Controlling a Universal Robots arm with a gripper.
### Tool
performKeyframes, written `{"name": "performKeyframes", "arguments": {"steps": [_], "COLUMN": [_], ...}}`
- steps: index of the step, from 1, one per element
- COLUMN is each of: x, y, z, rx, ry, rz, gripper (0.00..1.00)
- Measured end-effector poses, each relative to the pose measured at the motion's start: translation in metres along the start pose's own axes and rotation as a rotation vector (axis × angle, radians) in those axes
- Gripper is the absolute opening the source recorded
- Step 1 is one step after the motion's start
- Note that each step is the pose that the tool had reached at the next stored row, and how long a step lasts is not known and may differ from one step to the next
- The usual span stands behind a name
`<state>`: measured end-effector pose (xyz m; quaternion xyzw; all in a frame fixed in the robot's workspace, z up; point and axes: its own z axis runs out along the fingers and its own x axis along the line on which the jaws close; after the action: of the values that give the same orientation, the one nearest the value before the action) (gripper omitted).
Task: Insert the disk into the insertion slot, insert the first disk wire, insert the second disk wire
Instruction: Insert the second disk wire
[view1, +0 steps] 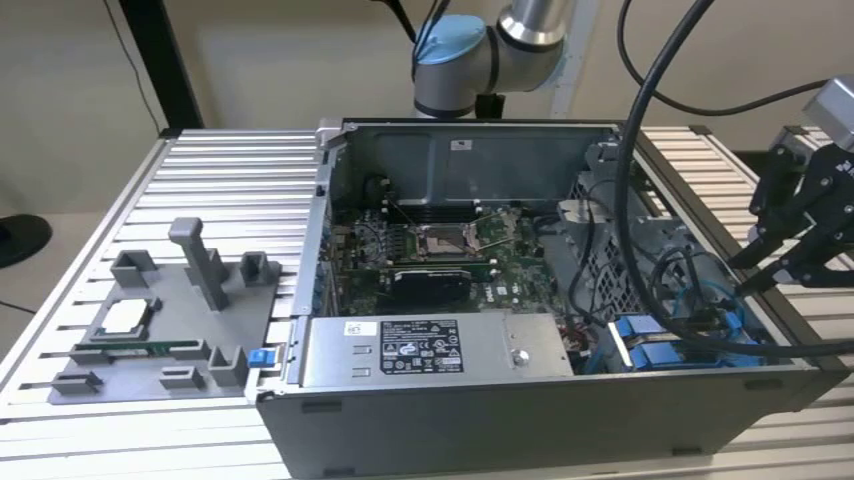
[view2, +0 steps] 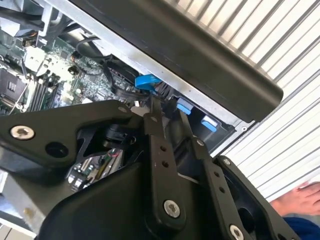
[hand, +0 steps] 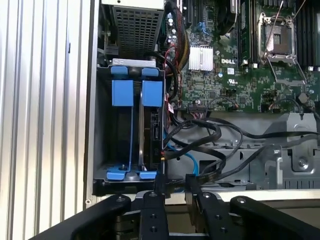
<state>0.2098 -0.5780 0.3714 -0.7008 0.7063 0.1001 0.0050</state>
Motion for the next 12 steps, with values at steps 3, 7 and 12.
{"name": "performKeyframes", "arguments": {"steps": [3, 7, 12], "x": [0.0033, 0.0072, 0.0078], "y": [-0.0002, -0.0012, -0.0018], "z": [0.0003, 0.0056, 0.0095], "rx": [-0.0012, -0.0038, -0.0039], "ry": [-0.0026, -0.0029, -0.0038], "rz": [0.000, 0.000, 0.000], "gripper": [1.00, 1.00, 1.00]}}
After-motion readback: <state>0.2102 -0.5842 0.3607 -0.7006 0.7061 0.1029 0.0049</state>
